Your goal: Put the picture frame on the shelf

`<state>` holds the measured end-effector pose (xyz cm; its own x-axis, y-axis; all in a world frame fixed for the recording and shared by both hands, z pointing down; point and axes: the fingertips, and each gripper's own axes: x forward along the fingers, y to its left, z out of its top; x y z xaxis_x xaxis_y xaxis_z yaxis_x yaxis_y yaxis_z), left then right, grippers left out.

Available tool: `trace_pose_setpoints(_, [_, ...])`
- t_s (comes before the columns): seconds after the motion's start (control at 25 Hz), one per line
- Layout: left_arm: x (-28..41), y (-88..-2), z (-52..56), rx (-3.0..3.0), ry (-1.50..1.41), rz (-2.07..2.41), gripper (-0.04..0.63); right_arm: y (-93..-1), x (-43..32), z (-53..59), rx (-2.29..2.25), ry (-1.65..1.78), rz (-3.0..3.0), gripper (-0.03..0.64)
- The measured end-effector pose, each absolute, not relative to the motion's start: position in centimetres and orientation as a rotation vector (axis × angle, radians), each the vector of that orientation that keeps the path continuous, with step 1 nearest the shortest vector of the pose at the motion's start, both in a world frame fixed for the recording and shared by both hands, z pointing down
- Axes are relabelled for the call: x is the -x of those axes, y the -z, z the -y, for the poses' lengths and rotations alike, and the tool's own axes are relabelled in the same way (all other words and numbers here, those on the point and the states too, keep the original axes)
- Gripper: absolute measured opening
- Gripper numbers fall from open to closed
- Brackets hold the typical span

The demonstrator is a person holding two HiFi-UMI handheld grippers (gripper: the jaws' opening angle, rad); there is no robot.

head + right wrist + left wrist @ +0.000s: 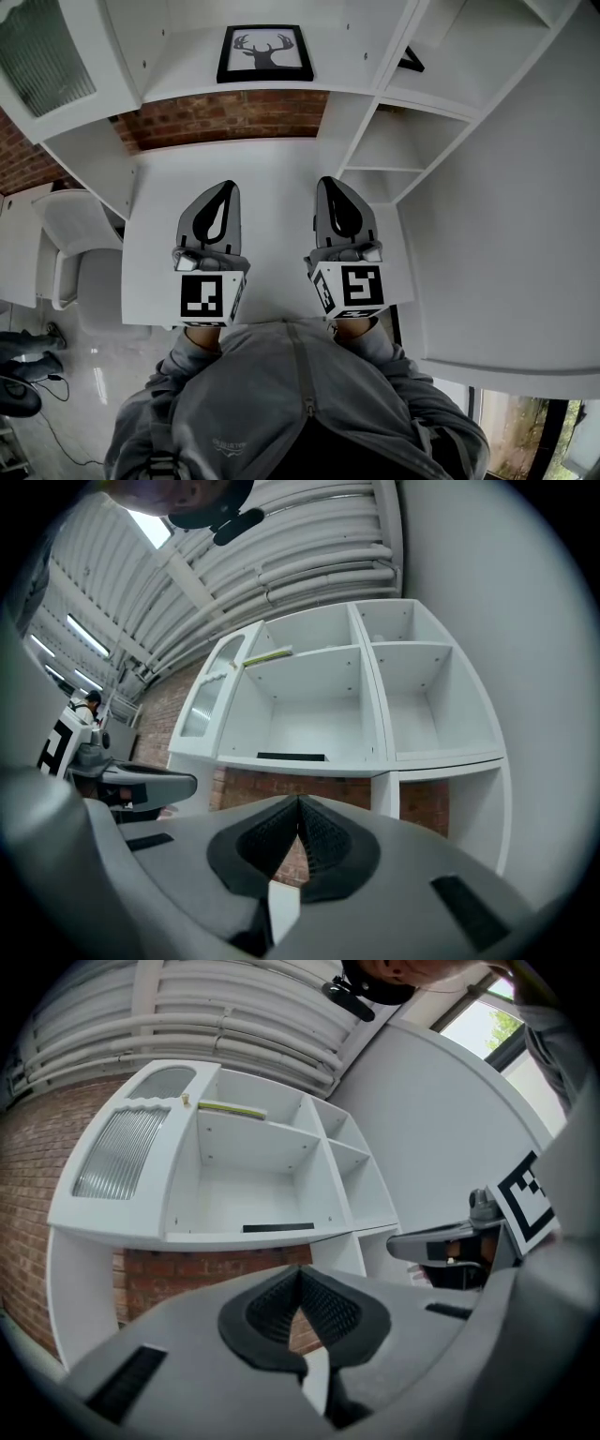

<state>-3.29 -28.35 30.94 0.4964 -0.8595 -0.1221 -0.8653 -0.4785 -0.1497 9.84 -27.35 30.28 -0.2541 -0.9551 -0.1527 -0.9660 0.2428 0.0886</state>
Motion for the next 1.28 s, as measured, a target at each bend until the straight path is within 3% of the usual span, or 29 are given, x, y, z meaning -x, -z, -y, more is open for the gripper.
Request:
trace_pose_setpoints(0.36, [3.5,-35.1,26.4,2.625,0.016,-1.509,0.008,-34.1,-8.0,25.7,1.881,-0.236,-2.510,0.028])
trace_pose_setpoints(1.28, [3.3,-34.7,24.8,2.608,-0.067,-1.503,0.008,-34.7,-7.0,24.1,1.793,-0.229,-2.532,0.026])
